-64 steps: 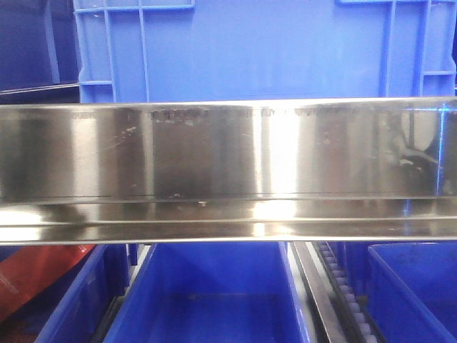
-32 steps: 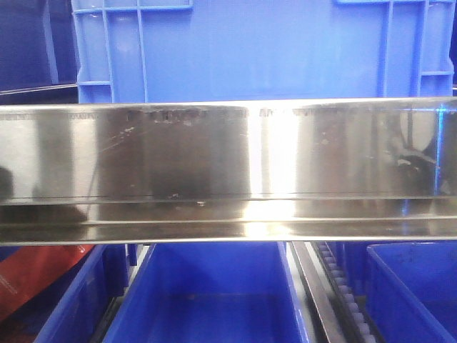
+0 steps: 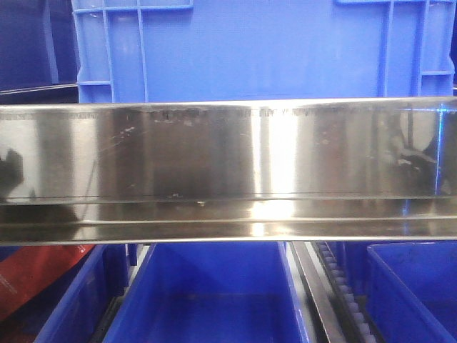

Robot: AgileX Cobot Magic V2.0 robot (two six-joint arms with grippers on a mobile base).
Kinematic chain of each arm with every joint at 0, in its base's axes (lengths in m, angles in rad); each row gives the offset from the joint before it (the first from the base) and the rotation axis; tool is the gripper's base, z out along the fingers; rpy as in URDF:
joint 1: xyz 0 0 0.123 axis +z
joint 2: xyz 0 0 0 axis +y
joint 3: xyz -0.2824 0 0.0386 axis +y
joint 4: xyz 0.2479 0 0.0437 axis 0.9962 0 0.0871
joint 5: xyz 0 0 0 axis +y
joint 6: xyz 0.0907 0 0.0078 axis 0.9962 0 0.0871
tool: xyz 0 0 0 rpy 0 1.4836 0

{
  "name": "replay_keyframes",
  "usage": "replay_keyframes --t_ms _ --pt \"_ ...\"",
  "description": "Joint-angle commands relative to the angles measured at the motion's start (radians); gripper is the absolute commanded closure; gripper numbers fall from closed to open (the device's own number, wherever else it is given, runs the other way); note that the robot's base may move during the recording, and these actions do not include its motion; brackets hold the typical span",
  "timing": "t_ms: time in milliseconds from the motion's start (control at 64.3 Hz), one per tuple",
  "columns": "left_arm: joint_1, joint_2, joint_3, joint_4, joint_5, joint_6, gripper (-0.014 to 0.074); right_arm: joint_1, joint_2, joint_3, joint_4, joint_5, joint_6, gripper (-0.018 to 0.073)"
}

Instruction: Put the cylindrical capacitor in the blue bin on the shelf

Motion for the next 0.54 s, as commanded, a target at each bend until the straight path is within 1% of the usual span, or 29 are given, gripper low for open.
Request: replay_keyframes --t_ms 0,528 --pt "-0.008 -0.004 -0.001 -0.007 -0.022 0.000 0.0707 -0.006 -0.004 -0.001 0.003 -0.011 0.002 0.0721" --pt "-0.008 -0.004 -0.001 -0.007 -0.022 0.000 0.0707 -0.006 -0.004 -0.001 0.003 -0.011 0.002 0.0721"
